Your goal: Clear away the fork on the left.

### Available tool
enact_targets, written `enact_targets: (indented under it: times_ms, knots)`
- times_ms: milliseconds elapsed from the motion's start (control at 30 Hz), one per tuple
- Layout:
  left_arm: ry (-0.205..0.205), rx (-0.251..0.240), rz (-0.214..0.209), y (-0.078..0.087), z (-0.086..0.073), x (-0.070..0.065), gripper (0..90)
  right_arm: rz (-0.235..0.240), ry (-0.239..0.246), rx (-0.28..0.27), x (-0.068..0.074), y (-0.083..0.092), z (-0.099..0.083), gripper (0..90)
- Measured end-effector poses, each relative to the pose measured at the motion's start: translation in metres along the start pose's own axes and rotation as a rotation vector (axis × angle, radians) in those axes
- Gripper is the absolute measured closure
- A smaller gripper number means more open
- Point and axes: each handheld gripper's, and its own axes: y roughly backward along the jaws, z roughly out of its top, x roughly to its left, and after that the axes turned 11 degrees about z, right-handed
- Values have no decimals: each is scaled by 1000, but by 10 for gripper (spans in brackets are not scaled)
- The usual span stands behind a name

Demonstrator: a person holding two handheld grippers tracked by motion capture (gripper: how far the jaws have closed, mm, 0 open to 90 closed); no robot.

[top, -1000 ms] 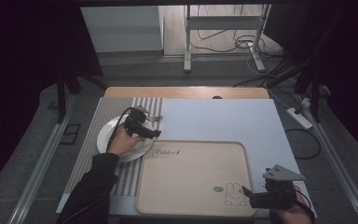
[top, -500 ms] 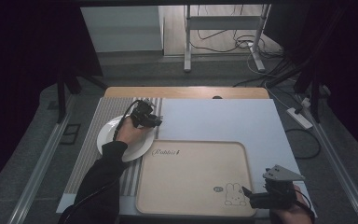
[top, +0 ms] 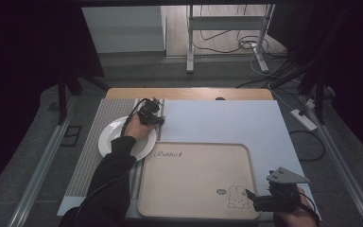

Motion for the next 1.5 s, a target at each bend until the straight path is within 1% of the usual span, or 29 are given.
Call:
enact_targets:
  times_ms: [67, 200, 300, 400, 433, 533, 600, 700, 767, 800, 833, 900, 967, 1033, 1067, 1100, 1133, 1167, 1233, 1267, 1300, 1333, 1367, 1400, 1433, 1467, 1500]
  knots:
    - [-7, 12, 7, -1, 4, 2, 889, -1, 2, 0, 0, 0, 0, 0]
    - [-15, 30, 41, -4, 12, 7, 889, 1, 4, -1, 0, 0, 0, 0]
    - [-8, 35, 40, -7, 17, 12, 889, 1, 3, -1, 0, 0, 0, 0]
    - [26, 35, 3, -10, 19, 20, 889, 2, 5, -1, 0, 0, 0, 0]
    - [32, 33, -8, -10, 19, 22, 889, 2, 5, -1, 0, 0, 0, 0]
    - [43, 24, -19, -8, 16, 24, 889, 2, 4, -1, 0, 0, 0, 0]
    - [47, 2, -17, -2, 13, 26, 885, 3, 3, -2, 0, 1, 0, 0]
    - [40, -16, 7, 7, 10, 32, 738, 2, 6, -1, 0, 0, 0, 0]
    - [37, -19, 3, 12, 7, 38, 626, 4, 8, 0, 1, 0, 0, 0]
    - [35, -20, 12, 15, 6, 41, 577, 4, 7, 1, 1, 0, 0, 0]
    - [41, -24, 10, 16, 4, 43, 530, 4, 6, 1, 1, 0, 0, 0]
    - [48, -18, -9, 18, 1, 50, 431, 3, 6, 2, 1, 0, 0, 0]
    - [46, -13, -1, 19, -2, 53, 372, 4, 6, 4, 1, 0, 0, 0]
    - [42, -7, 4, 18, -3, 55, 277, 5, 5, 4, 1, 0, 0, 0]
    - [44, 1, 20, 18, -5, 57, 277, 5, 5, 4, 1, 0, 0, 0]
    - [52, 7, 33, 18, -6, 61, 179, 6, 6, 5, 0, 0, 0, 0]
    - [52, 7, 33, 18, -6, 61, 151, 6, 6, 4, 0, 0, 0, 0]
    - [78, 2, 32, 17, -8, 66, 97, 7, 5, 5, 0, 0, 0, 0]
    - [98, 0, 31, 16, -10, 72, 58, 7, 5, 4, 0, 0, 0, 0]
    - [98, 0, 31, 16, -10, 72, 27, 7, 5, 4, 0, 0, 0, 0]
    - [97, 13, 37, 14, -11, 74, 17, 8, 5, 5, 0, 0, 0, 0]
    - [97, 13, 37, 14, -11, 74, 23, 7, 6, 4, 0, 0, 0, 0]
    - [94, 31, 51, 10, -12, 75, 24, 7, 6, 4, 0, 0, 0, 0]
    - [94, 31, 51, 10, -12, 75, 25, 7, 6, 4, 0, 0, 0, 0]
    - [83, 52, 57, 6, -12, 76, 28, 7, 6, 4, 0, 0, 0, 0]
    - [83, 52, 57, 6, -12, 76, 31, 7, 6, 4, 0, 0, 0, 0]
    - [64, 71, 65, 3, -13, 77, 34, 8, 6, 4, 0, 0, 0, 0]
